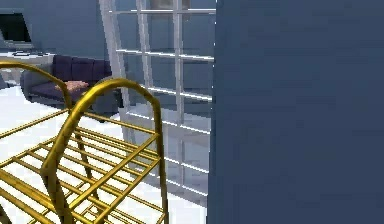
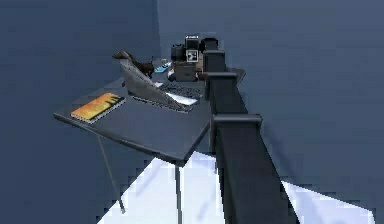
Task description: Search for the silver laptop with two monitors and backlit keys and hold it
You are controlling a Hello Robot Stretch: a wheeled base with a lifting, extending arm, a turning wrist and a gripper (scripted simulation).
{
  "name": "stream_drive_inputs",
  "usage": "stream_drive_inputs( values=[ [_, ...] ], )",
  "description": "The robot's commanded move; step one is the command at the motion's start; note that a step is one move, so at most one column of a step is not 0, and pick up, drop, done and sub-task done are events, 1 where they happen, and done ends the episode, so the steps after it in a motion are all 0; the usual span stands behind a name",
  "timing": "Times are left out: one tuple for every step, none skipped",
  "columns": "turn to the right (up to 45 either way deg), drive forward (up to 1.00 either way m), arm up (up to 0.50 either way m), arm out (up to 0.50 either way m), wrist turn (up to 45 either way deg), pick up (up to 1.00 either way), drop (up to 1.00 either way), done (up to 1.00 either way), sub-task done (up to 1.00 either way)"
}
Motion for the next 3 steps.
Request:
stream_drive_inputs(
  values=[
    [0.0, 0.0, 0.0, 0.0, 6.0, 0.0, 0.0, 0.0, 0.0],
    [0.0, 0.0, 0.0, 0.0, 0.0, 1.0, 0.0, 0.0, 0.0],
    [0.0, 0.0, 0.0, 0.0, 0.0, 0.0, 0.0, 1.0, 0.0]
  ],
)
